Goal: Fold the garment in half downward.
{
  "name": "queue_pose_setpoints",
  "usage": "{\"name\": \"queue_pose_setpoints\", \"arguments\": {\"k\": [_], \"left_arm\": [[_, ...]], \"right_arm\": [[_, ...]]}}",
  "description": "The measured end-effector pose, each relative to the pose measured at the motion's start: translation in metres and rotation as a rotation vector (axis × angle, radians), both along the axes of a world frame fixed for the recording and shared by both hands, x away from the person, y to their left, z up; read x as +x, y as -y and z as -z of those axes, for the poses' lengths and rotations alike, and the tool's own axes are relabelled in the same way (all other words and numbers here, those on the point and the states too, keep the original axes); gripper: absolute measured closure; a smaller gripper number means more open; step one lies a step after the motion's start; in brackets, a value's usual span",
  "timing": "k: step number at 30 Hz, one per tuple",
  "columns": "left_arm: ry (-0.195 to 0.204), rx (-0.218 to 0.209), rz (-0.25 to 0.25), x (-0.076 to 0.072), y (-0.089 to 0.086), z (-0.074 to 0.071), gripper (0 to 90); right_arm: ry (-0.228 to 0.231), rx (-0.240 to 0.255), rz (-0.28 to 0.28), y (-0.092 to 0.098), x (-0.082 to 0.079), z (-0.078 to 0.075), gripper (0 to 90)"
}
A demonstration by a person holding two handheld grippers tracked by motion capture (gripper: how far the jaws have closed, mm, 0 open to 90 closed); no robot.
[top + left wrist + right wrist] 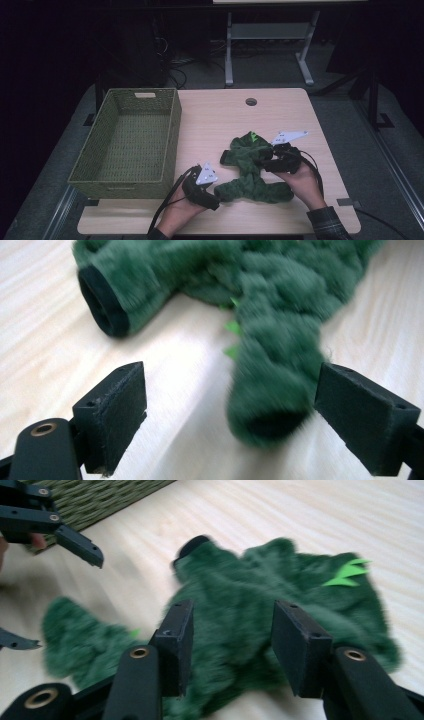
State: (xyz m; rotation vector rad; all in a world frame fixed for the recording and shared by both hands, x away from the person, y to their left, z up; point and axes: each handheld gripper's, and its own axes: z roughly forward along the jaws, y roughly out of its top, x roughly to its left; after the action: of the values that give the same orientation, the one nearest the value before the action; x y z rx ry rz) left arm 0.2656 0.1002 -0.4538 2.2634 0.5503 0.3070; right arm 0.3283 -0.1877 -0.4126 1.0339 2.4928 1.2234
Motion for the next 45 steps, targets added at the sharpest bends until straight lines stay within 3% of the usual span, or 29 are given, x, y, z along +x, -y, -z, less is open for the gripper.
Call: {"name": "queue_pose_setpoints", "arguments": {"k": [8,12,20,23,26,33,38,45], "left_arm": [[0.001,0.029,-0.012,-0.018,-0.010,0.015,12.7],[-0.020,0.017,-0.004,-0.023,-0.011,0.022,12.7],[-0.028,0.006,-0.007,-0.025,-0.018,0.023,12.5],[-0.055,-0.002,-0.019,-0.023,-0.021,0.024,12.5],[-0.055,0.000,-0.020,-0.023,-0.022,0.024,12.6],[-0.052,0.004,-0.018,-0.023,-0.022,0.023,12.6],[-0.048,0.008,-0.011,-0.022,-0.022,0.023,12.6],[-0.047,0.010,-0.011,-0.022,-0.022,0.023,12.6]], "right_arm": [[-0.007,0.001,-0.094,-0.023,-0.027,0.006,57.2],[-0.009,0.013,-0.156,-0.043,-0.039,0.007,64.4],[-0.005,0.012,-0.245,-0.076,-0.056,0.010,74.5],[-0.014,0.011,-0.287,-0.089,-0.062,0.013,75.2],[-0.033,-0.001,-0.311,-0.100,-0.065,0.019,75.6],[-0.043,-0.074,-0.286,-0.113,-0.057,0.040,70.4],[-0.005,-0.139,-0.266,-0.120,-0.056,0.049,69.2],[0.088,-0.208,-0.226,-0.128,-0.066,0.052,83.9]]}}
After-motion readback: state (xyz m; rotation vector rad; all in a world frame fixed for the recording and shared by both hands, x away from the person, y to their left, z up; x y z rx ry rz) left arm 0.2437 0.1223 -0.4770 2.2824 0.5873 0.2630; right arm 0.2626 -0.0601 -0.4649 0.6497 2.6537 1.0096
